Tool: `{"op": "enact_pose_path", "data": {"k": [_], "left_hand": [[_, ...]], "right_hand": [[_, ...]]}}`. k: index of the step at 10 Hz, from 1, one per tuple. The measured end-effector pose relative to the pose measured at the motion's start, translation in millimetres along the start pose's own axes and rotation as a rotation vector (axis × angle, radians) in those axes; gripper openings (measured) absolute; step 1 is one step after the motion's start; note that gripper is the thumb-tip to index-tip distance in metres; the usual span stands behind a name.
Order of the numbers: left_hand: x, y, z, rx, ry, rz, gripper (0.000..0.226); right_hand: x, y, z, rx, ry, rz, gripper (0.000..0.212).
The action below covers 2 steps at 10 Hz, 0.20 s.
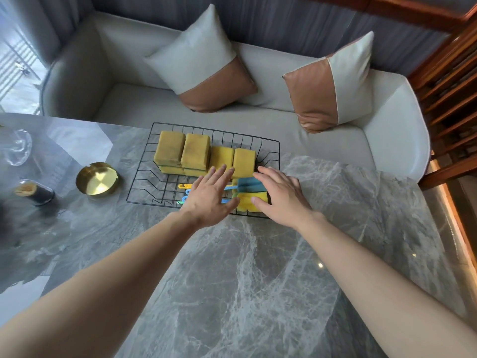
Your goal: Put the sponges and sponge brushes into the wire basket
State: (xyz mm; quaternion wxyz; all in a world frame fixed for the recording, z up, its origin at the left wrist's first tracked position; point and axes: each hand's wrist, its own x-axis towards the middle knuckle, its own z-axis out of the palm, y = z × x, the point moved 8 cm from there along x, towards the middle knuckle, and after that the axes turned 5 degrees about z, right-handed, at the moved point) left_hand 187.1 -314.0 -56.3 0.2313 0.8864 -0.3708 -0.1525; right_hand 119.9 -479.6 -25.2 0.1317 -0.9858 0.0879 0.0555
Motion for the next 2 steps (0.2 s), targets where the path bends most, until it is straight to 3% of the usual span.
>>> {"op": "enact_pose_path", "data": {"k": [2], "left_hand": [[-43,0,-50,0.152,0.160,-0.068,0.081]], "right_hand": [[-11,-31,-33,-0.054,0.147,0.082,0.079]]}}
